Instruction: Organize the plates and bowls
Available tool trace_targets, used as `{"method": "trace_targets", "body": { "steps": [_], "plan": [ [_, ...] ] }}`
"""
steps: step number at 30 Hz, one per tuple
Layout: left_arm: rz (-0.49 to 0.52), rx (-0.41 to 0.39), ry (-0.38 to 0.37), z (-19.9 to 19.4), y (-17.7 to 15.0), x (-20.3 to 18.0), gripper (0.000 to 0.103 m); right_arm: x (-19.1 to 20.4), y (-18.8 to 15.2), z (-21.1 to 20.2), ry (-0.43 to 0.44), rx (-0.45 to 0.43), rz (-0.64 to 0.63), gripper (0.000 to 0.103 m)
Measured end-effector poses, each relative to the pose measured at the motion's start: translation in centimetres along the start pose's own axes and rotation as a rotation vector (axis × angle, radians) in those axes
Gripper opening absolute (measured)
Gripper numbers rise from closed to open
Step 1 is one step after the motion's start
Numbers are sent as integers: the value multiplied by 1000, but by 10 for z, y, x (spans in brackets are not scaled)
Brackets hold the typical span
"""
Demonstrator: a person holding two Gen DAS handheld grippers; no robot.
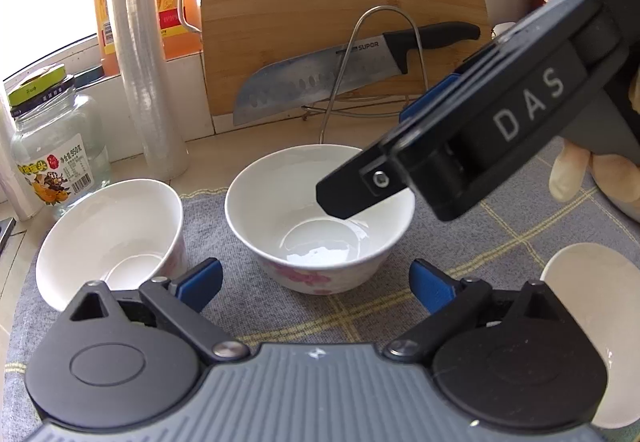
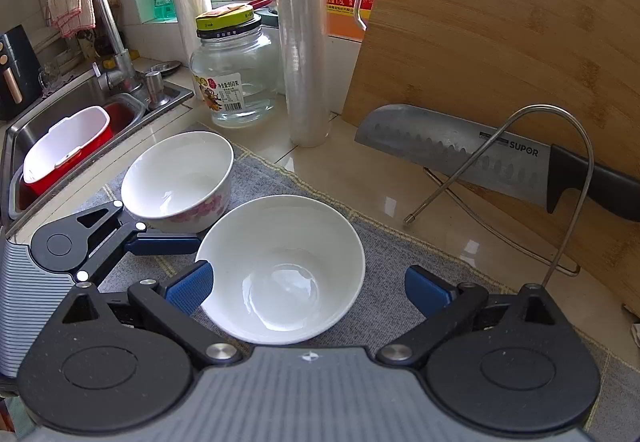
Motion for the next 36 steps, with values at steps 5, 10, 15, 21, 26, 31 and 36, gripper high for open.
{"method": "trace_targets", "body": {
  "steps": [5,10,15,21,26,31,36],
  "plan": [
    [17,-1,-7,5,2,-1,95,-3,3,11,20,16,-3,103],
    [14,-8,-14,6,3,-1,90,-5,5,21,38,37,-9,96],
    [13,-14,-20,6,5,0,86,-4,6,29,54,56,-15,90],
    [10,-18,-25,5,5,1,84,-4,8,37,74,66,-12,86],
    [10,-19,-26,5,5,1,84,-3,9,40,91,74,-11,83],
    [12,-15,-27,5,5,1,83,-4,9,41,97,74,-6,83],
    [17,1,-32,5,7,0,83,-4,8,38,103,72,5,83]
  ]
}}
Point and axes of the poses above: each gripper's, at about its wrist camera, not at the fingertips, and z roughly the way its jaws point, x to its left, y to its top, the point moved 3 cm from there along z, roughly the way its jaws point, and after that the axes turned 4 degrees about -z, right-handed, at the moved point
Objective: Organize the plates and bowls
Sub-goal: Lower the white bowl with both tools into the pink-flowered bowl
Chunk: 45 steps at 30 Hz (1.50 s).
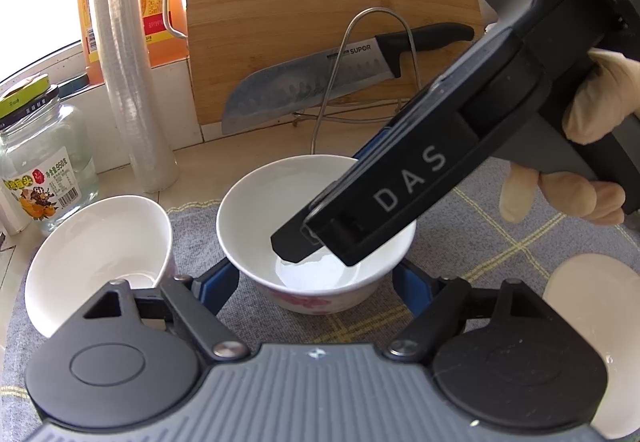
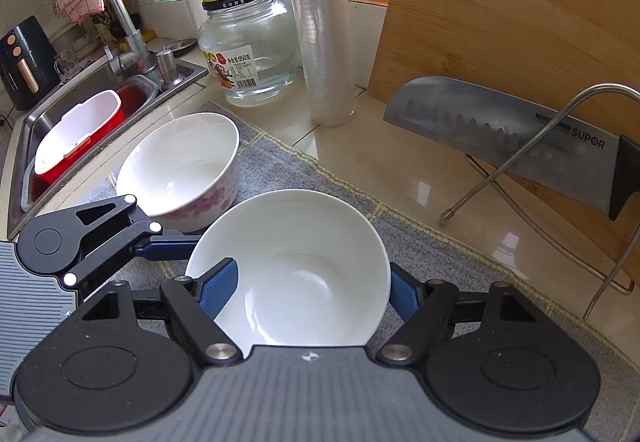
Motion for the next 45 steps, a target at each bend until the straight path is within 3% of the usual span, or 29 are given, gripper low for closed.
{"method": "trace_targets", "body": {
  "steps": [23,45],
  "plan": [
    [-6,27,2,-54,7,-12,83,33,-8,-53,45,-73,-19,83],
    [4,33,-17,-116,-14,-41,83,78,-49,-109,47,-125,-5,84]
  ]
}}
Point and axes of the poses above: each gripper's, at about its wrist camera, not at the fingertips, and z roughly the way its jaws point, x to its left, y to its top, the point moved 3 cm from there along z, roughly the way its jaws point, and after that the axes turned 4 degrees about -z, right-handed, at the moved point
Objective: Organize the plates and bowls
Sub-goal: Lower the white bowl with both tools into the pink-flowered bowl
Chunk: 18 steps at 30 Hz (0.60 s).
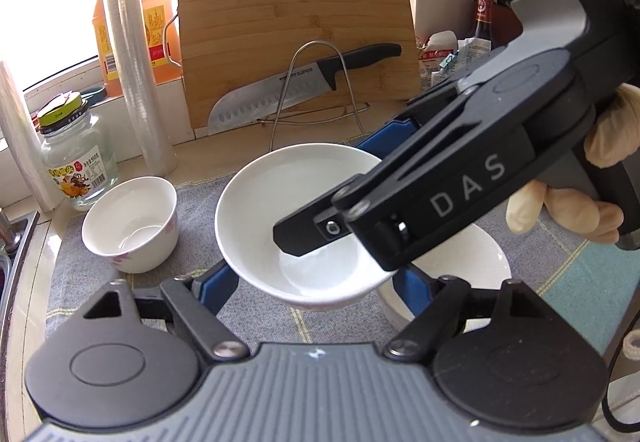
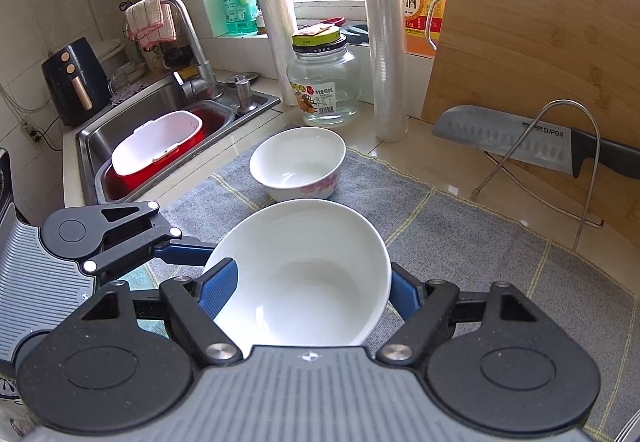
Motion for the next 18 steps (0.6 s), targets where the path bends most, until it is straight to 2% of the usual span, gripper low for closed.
{"method": "trace_targets", "body": {
  "steps": [9,18],
  "plan": [
    [25,0,-22,-10,-3,-9,83,4,-12,-16,-21,-12,24,84],
    [70,12,-79,-11,-6,-30,83,1,-34,-36,-65,-9,73,84]
  ]
}}
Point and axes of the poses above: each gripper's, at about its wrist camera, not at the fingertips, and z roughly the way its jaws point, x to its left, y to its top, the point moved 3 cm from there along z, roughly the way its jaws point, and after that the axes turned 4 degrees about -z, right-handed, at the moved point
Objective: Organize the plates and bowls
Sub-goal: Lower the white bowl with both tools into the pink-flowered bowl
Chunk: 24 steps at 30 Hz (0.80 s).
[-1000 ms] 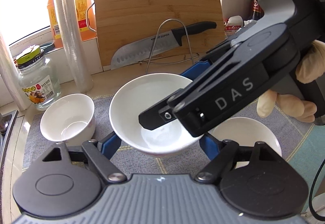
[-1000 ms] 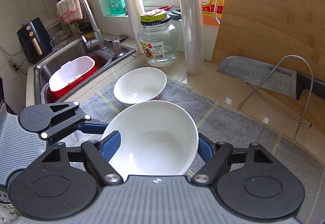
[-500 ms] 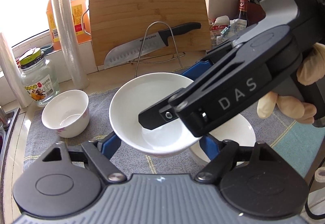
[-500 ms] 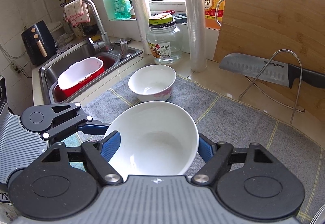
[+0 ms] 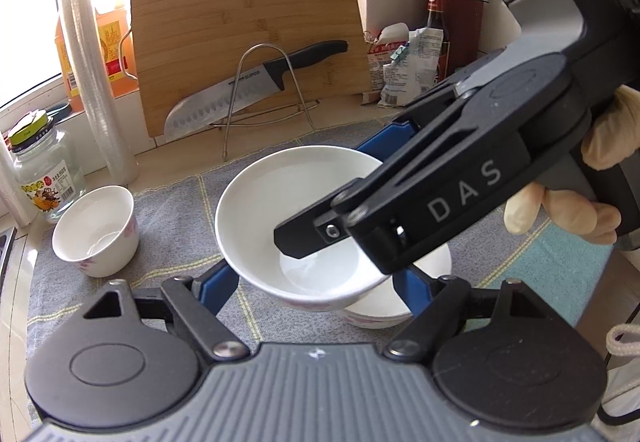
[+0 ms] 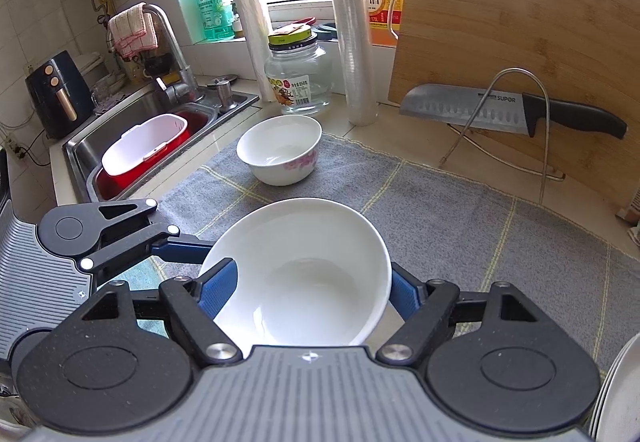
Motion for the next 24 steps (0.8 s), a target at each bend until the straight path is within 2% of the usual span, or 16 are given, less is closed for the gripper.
{"method": "trace_targets", "body": {
  "steps": [12,24],
  "plan": [
    [53,30,-68,18,1,-26,83,-17,-27,-14,-83,-10,93,84],
    [66,57,-93,32,0,-31,83,-31,-39,-8,-98,0,151,84]
  ]
}}
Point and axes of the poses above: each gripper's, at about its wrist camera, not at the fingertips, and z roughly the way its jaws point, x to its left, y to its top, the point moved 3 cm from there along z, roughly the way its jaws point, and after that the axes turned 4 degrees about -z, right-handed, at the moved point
